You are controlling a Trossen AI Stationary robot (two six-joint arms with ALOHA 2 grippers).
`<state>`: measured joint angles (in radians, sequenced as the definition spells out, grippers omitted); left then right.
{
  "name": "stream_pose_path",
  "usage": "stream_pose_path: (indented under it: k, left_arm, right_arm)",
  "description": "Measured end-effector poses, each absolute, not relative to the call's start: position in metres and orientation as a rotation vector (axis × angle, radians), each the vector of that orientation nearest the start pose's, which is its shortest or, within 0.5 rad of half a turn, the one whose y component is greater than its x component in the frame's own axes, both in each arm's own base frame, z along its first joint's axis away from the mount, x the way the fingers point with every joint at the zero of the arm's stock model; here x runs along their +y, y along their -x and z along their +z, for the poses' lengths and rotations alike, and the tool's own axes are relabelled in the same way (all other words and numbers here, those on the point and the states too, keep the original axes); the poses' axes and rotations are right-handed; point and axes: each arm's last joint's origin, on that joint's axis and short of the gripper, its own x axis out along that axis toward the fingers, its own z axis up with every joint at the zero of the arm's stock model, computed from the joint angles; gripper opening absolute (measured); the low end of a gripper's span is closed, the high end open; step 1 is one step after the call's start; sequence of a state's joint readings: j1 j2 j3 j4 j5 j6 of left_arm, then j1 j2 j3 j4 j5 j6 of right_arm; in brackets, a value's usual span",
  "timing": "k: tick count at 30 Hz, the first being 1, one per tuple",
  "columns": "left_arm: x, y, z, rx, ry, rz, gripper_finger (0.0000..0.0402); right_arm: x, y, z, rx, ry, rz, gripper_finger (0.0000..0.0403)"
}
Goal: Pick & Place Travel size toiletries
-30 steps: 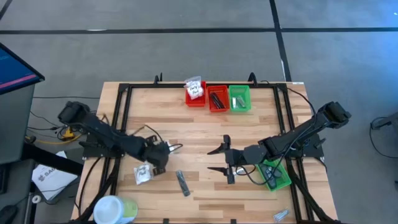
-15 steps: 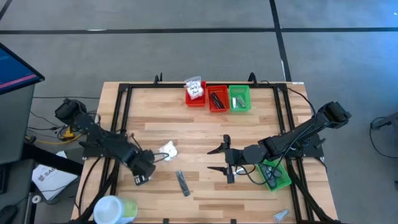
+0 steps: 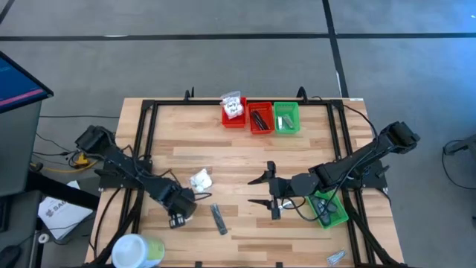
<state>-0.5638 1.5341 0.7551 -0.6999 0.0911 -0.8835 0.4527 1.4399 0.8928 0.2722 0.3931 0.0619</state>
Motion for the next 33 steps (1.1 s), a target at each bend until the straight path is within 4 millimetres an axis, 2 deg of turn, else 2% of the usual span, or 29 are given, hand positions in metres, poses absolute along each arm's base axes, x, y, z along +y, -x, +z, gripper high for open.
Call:
stream_pose_path:
  k: [13, 21, 25, 28, 33]
  left_arm:
    - [-0.091, -0.241, 0.147, 1.255, 0.224, 0.042, 0.0001]
    - [-0.069, -0.269, 0.157, 1.035, 0.148, -0.011, 0.0001]
    - [-0.073, -0.26, 0.162, 1.1, 0.189, -0.015, 0.0001]
    - [-0.086, -0.245, 0.162, 1.203, 0.245, 0.003, 0.0001]
    - [-0.115, -0.226, 0.159, 1.306, 0.309, 0.001, 0.0001]
  right_arm:
    - [0.124, -0.292, 0.263, 0.256, 0.028, 0.034, 0.0248]
    - [0.109, -0.304, 0.25, 0.303, -0.041, -0.039, 0.0248]
    - [0.101, -0.315, 0.235, 0.339, -0.062, -0.08, 0.0248]
    - [0.098, -0.32, 0.226, 0.365, -0.063, -0.089, 0.0248]
    - [0.093, -0.323, 0.226, 0.372, -0.119, -0.014, 0.0248]
